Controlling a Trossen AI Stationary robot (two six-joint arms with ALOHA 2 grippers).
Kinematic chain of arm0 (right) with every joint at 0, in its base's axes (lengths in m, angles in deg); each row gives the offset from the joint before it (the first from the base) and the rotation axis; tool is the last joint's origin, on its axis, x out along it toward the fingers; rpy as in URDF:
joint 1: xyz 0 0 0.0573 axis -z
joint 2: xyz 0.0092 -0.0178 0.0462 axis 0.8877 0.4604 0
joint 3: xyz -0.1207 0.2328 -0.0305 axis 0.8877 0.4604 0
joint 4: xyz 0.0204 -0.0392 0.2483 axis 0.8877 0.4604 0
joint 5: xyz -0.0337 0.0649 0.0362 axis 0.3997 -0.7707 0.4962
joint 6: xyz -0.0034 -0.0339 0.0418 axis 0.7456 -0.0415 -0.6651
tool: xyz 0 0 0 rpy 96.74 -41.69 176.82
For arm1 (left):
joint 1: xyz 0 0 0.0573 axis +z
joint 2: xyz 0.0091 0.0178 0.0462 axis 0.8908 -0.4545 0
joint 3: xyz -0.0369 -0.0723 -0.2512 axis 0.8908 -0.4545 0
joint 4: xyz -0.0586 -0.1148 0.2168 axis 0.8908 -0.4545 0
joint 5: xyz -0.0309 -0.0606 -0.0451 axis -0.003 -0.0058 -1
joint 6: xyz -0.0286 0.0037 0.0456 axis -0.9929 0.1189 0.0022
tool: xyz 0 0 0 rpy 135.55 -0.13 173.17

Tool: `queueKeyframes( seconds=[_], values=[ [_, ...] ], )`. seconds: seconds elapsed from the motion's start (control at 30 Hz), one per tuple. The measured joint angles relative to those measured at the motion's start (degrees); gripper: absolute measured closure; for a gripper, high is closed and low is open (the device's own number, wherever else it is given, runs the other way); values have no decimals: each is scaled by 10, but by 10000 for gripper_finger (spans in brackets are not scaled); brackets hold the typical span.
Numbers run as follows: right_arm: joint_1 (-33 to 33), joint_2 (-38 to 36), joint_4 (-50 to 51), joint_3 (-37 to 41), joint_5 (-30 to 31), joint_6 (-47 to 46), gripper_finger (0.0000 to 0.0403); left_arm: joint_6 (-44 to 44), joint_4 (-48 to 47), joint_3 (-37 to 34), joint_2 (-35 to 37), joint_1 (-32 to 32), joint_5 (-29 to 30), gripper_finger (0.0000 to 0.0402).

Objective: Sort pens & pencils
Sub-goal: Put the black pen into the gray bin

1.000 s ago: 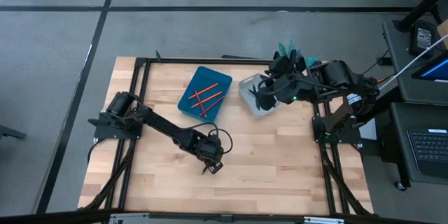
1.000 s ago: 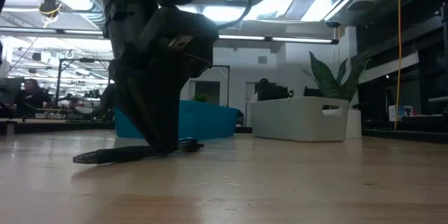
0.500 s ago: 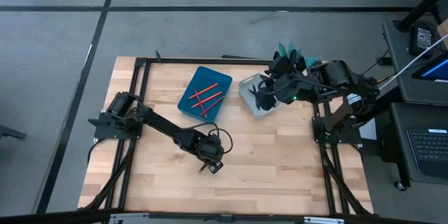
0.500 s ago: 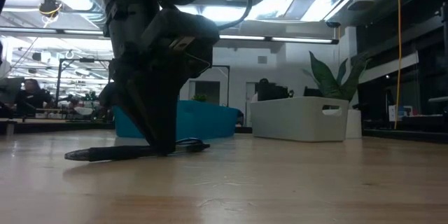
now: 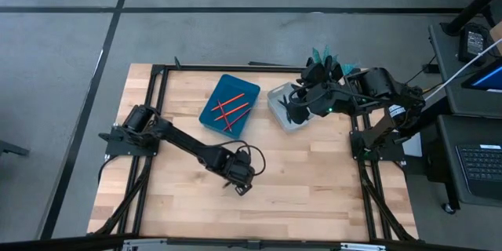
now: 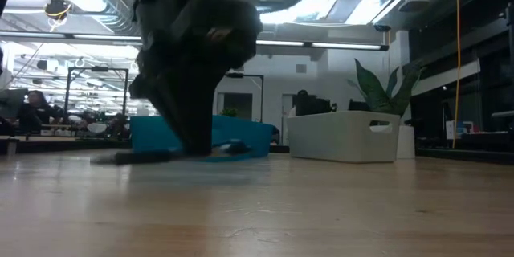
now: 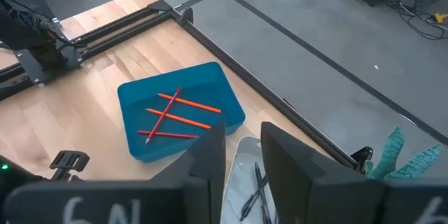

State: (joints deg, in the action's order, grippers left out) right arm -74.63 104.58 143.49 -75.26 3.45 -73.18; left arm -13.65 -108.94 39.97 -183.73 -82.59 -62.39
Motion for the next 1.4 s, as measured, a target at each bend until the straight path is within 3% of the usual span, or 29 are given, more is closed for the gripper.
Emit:
queueKeyframes(
  seconds=[0.33, 0.7, 1.03, 1.4],
  values=[
    [0, -1, 1, 0, 2, 0, 309, 12, -35, 54, 2, -19, 42, 381],
    [43, -29, 1, 22, 4, 12, 309, 7, -36, 59, 3, -29, 68, 381],
    [132, -77, 1, 184, -44, -21, 309, 15, -7, 60, 30, -34, 116, 381],
    [142, -148, -14, 353, -79, -105, 309, 96, 40, 60, 105, 11, 160, 381]
  ],
)
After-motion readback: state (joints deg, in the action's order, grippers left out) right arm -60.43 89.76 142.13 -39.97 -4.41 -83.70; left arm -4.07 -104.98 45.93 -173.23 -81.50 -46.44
